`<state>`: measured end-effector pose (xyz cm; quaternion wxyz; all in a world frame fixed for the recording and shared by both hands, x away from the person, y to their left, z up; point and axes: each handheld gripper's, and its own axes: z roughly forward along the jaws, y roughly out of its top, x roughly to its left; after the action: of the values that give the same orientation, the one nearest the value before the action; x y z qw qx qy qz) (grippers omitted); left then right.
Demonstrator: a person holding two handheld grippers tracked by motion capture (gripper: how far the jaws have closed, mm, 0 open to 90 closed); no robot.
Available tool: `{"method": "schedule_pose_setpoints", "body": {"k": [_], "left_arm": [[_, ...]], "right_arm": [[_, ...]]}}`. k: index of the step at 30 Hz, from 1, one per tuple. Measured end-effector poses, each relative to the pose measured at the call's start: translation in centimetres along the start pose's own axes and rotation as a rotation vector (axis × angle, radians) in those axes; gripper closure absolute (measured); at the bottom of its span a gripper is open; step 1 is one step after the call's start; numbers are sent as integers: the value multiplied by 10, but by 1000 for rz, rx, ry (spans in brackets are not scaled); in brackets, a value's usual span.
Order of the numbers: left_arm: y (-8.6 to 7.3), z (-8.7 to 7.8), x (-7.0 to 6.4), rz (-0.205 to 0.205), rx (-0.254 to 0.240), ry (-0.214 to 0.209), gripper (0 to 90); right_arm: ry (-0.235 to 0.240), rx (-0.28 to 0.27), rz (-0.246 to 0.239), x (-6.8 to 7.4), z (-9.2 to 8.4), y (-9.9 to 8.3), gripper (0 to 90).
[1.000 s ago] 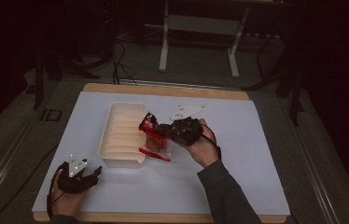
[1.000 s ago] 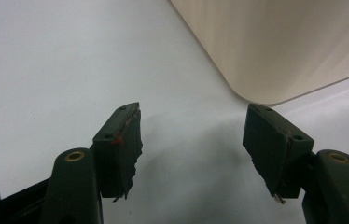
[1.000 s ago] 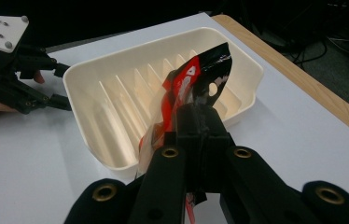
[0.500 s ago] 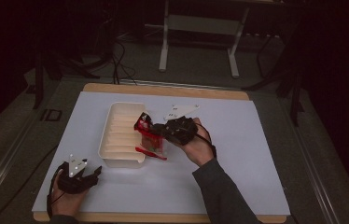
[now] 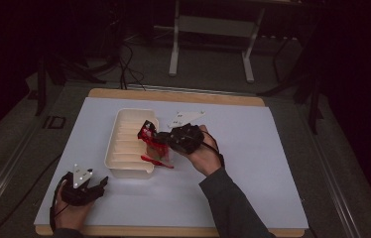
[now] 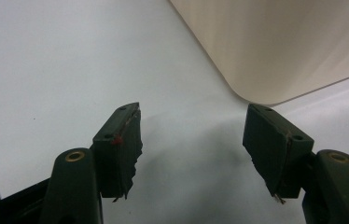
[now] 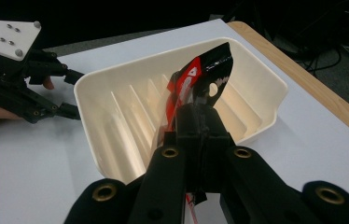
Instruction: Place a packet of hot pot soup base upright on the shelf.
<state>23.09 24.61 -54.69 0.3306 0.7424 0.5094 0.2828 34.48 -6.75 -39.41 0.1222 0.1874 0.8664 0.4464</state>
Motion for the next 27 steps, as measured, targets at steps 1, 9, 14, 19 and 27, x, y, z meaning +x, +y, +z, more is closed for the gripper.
{"method": "schedule_pose_setpoints", "body": {"k": [1, 9, 14, 19, 27], "left_arm": [[0, 0, 0, 0, 0, 0, 372], [0, 0, 0, 0, 0, 1, 372], [0, 0, 0, 2, 0, 1, 372], [0, 0, 0, 1, 0, 0, 372], [0, 0, 0, 0, 0, 0, 372]], "right_arm": [[0, 0, 0, 0, 0, 0, 894], [7, -2, -1, -1, 4, 1, 894], [14, -7, -3, 0, 7, 1, 894], [20, -14, -7, 1, 12, 1, 894], [39, -30, -11, 3, 17, 4, 894]]}}
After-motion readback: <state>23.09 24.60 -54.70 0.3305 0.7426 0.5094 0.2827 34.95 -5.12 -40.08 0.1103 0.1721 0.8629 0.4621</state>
